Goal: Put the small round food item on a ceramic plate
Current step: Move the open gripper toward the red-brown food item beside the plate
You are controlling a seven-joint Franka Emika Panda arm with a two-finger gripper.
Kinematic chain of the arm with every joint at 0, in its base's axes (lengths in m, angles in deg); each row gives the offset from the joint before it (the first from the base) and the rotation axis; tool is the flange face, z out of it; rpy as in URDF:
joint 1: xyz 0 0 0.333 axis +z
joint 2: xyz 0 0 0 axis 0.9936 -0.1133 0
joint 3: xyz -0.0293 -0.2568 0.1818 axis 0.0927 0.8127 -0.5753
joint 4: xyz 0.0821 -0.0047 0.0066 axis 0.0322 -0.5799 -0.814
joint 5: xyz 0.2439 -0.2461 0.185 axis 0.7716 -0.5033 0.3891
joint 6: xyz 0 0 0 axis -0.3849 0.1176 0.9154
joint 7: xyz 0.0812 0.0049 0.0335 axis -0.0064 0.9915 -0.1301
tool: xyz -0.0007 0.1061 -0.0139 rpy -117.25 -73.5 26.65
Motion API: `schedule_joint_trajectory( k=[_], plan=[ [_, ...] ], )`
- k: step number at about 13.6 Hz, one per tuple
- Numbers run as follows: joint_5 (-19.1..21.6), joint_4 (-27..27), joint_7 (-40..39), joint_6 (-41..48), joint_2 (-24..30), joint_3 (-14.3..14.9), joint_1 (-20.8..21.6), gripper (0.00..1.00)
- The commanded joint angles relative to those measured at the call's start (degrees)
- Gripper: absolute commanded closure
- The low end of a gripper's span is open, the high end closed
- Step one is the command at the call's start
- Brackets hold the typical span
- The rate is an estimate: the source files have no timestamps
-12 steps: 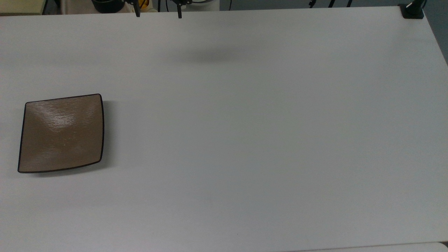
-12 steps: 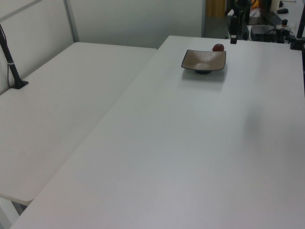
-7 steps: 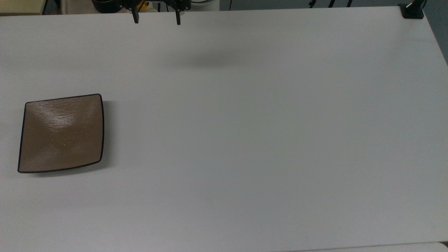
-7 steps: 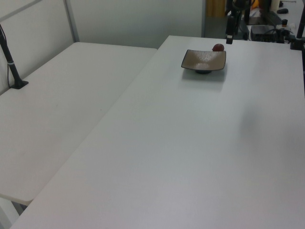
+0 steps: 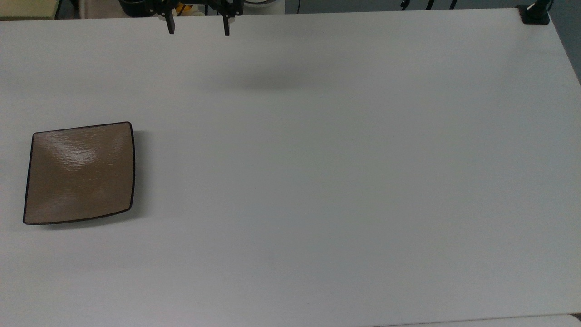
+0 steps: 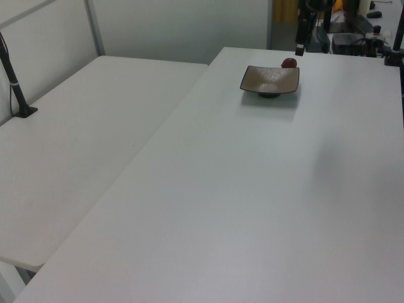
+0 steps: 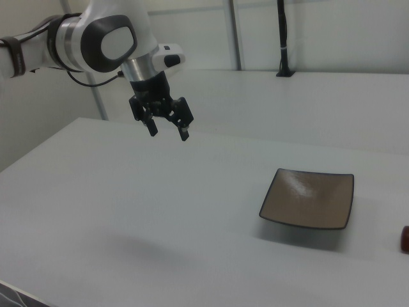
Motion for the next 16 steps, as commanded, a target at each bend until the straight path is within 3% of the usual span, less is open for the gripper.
schedule_joint_trajectory(
  k=[1,6,8,13,16],
  plan=[
    [0.51,0.27,-6.69,-4.6,-0.49,0.31,-3.11,0.0],
    [1.21,1.25,-16.27,-11.1,-2.94,1.97,-9.62,0.0],
    [1.47,5.97,-19.18,-12.17,-8.29,2.24,-14.61,0.0],
    [1.12,18.53,-20.07,-16.37,-22.69,1.8,-21.73,0.0],
    [1.04,21.37,-21.47,-22.69,-28.42,-0.03,-26.65,0.0]
  ],
)
